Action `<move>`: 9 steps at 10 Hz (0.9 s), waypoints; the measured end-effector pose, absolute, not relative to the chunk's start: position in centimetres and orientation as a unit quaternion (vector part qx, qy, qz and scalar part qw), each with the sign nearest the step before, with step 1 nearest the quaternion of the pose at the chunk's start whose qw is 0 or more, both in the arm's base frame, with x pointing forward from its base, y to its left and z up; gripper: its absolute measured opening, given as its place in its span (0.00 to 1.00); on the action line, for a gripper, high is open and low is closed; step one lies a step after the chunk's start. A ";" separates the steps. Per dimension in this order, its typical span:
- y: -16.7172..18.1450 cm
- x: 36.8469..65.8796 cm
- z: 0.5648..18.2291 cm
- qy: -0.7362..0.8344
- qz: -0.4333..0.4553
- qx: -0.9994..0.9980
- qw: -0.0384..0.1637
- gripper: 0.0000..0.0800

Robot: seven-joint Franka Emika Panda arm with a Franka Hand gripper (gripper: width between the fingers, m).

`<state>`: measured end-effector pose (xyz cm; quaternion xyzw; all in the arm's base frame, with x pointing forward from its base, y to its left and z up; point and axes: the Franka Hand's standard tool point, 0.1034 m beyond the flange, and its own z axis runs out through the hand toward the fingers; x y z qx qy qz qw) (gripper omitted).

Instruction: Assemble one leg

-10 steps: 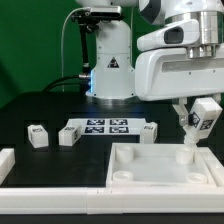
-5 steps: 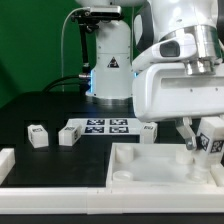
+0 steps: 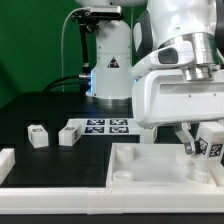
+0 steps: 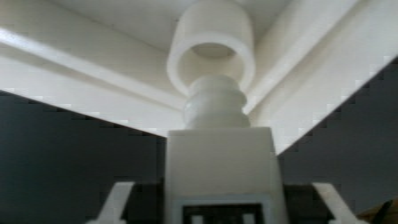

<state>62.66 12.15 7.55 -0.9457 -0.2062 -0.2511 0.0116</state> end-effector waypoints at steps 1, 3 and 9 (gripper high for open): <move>12.4 62.4 7.9 -0.209 -0.252 -0.945 0.012 0.36; 12.3 62.3 7.6 -0.211 -0.250 -0.945 0.011 0.36; 11.5 62.5 7.3 -0.209 -0.269 -0.940 0.007 0.36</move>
Offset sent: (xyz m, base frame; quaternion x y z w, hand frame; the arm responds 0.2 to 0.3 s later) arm -0.0020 -0.0041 -0.0133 0.0068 0.0135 0.0001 0.9999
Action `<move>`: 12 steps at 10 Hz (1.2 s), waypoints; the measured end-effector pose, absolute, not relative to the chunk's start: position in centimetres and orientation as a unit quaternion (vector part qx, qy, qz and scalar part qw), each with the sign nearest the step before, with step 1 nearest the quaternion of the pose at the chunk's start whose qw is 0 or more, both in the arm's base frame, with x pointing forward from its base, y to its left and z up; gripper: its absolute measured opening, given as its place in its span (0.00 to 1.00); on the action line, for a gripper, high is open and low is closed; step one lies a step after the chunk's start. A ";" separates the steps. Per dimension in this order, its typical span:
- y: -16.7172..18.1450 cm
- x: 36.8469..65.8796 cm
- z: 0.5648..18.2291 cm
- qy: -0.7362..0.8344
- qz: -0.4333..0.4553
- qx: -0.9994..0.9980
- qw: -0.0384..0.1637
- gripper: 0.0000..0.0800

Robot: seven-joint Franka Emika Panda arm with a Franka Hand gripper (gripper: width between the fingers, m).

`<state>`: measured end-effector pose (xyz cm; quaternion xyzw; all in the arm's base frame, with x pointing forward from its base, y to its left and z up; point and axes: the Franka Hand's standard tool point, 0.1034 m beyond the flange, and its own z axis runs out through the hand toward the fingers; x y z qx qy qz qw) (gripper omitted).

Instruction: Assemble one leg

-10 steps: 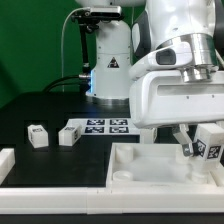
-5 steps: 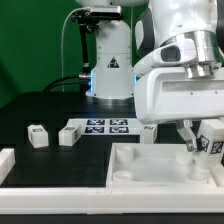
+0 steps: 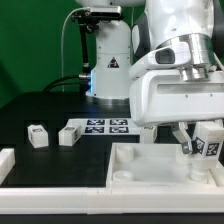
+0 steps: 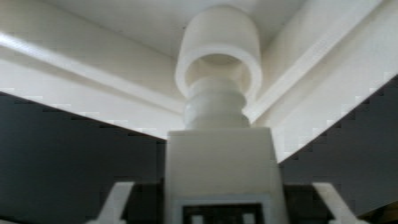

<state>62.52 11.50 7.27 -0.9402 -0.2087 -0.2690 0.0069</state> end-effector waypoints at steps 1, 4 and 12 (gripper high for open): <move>11.4 62.6 7.3 -0.208 -0.274 -0.939 0.006 0.36; 11.4 62.3 7.2 -0.207 -0.276 -0.938 0.006 0.36; 11.5 61.3 5.9 -0.209 -0.271 -0.940 0.008 0.36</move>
Offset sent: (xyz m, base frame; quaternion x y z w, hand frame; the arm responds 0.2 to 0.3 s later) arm -0.0122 -0.0074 0.0007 -0.0131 -0.0123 0.0056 0.9998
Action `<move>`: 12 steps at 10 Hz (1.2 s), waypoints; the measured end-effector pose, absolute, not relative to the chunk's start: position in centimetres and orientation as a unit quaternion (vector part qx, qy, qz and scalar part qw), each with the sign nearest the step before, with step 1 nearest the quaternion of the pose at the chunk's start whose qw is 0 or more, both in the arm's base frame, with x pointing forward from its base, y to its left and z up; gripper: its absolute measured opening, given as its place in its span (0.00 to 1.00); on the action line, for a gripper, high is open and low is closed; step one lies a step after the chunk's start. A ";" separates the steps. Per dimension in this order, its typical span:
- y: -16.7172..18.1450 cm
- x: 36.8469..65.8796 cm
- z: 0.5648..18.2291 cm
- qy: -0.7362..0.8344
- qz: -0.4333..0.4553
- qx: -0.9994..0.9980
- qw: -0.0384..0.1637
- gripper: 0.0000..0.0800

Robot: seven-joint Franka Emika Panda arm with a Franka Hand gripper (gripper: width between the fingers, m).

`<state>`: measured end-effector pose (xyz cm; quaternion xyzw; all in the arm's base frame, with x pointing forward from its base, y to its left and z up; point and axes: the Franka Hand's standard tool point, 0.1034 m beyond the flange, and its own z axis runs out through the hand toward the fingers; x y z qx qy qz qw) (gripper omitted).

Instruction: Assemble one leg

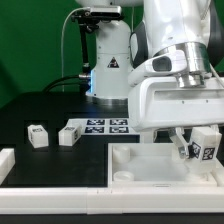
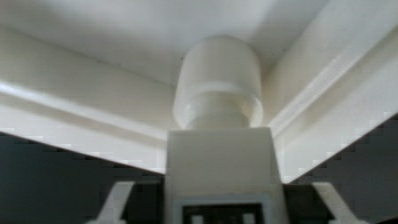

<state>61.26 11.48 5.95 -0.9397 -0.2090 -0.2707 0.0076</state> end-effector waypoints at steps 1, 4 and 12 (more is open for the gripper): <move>11.5 61.3 5.9 -0.209 -0.273 -0.939 0.007 0.36; 11.1 61.6 5.9 -0.207 -0.289 -0.935 0.005 0.36; 11.1 61.6 5.9 -0.208 -0.288 -0.935 0.005 0.80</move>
Offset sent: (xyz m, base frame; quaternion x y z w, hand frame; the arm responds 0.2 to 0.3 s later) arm -0.0019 -0.0027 -0.0178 0.0175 -0.0076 -0.0053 0.9998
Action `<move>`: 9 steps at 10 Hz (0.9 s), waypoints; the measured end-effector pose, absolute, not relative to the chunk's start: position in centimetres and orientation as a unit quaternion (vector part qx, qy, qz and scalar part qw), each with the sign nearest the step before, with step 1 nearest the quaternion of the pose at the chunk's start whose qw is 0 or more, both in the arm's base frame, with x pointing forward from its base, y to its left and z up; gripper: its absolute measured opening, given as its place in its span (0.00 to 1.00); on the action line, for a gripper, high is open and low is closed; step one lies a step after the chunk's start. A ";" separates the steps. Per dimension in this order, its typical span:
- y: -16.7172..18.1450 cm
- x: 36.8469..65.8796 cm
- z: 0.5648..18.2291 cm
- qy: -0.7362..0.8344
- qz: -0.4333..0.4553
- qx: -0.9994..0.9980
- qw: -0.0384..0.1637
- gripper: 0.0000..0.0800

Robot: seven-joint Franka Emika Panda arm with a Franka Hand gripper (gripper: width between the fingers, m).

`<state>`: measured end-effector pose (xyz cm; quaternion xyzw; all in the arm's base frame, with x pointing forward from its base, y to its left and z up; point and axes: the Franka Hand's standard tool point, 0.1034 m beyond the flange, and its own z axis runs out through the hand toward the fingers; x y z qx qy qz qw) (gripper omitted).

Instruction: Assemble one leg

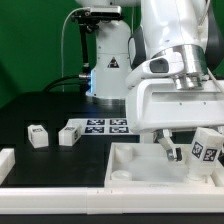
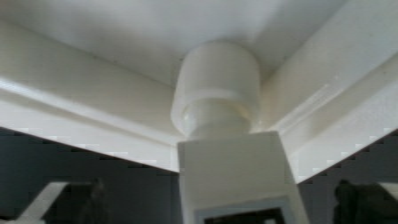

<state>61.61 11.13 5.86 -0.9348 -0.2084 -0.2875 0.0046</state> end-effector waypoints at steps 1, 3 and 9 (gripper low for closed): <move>11.1 61.6 5.9 -0.208 -0.288 -0.935 0.005 0.81; 11.2 61.6 6.0 -0.208 -0.288 -0.935 0.005 0.81; 11.5 61.9 8.6 -0.213 -0.269 -0.939 0.005 0.81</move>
Offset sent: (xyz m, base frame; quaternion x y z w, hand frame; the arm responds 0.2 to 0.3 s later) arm -0.0092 -0.0062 0.0234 -0.0228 -0.0158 -0.0046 0.9996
